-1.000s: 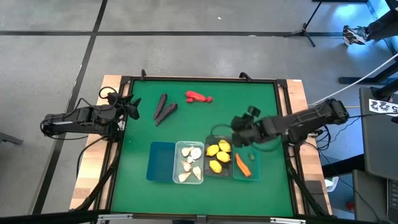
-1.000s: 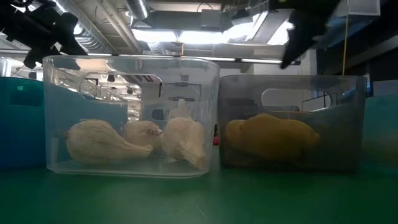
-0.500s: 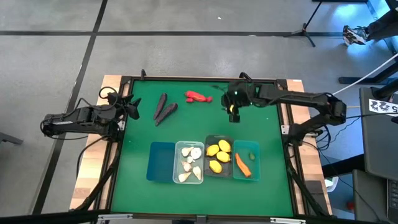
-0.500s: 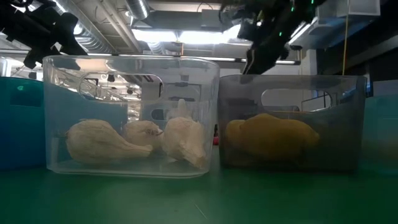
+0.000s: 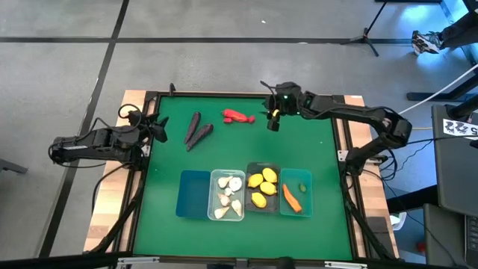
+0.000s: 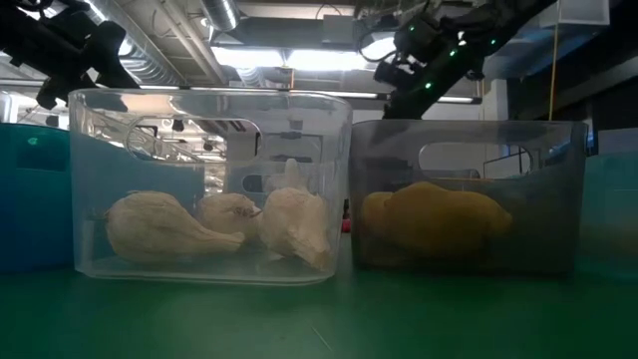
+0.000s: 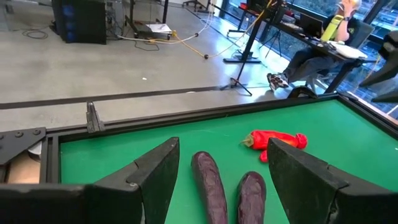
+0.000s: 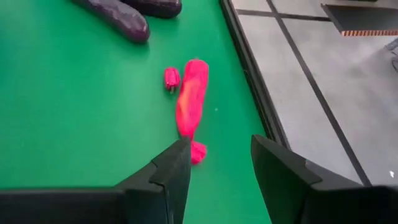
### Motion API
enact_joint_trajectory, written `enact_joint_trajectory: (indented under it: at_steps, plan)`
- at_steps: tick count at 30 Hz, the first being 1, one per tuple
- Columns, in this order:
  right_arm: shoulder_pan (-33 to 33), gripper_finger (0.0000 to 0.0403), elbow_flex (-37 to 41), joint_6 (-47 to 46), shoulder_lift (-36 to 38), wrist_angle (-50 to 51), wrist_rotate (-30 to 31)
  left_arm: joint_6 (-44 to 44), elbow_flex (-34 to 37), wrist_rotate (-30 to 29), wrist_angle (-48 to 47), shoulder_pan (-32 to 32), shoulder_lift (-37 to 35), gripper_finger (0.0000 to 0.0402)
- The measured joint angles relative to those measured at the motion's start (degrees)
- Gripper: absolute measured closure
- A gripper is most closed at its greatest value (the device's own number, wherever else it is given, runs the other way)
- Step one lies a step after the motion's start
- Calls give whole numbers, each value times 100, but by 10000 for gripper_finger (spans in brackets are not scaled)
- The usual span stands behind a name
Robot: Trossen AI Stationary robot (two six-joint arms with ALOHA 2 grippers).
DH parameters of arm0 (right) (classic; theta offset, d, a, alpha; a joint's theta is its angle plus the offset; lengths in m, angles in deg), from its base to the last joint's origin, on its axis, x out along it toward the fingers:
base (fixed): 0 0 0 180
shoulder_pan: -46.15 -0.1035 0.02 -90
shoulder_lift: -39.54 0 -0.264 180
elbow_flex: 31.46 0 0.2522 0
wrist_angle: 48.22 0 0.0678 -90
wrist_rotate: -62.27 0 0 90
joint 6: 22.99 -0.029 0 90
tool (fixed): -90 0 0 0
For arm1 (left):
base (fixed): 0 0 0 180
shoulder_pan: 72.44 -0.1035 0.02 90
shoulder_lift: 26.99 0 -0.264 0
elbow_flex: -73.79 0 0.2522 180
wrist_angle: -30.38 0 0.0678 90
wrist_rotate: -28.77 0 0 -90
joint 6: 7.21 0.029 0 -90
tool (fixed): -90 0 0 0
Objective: Sort produce into baskets
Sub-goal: Put the red chili pepper into the light blue bin
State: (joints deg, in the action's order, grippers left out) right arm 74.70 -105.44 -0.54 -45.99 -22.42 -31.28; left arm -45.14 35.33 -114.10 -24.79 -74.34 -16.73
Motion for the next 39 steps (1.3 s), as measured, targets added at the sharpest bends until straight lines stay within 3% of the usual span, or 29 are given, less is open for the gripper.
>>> enact_joint_trajectory:
  at_steps: [9, 17, 24, 39]
  plan:
    - [-2, 221, -82, -127, -1061, -385, -355, 1, -1, -12, -2, 2, 1, 164]
    - [-2, 108, -783, -569, -1832, 209, -308, 13, 1, -12, -2, 0, 2, 164]
    - [-2, 30, -1381, -863, -2554, 628, 217, 13, 0, -10, 0, 2, 1, 164]
    - [122, 40, -1755, -1177, -2945, 700, 241, 15, -1, -10, 0, 2, 2, 164]
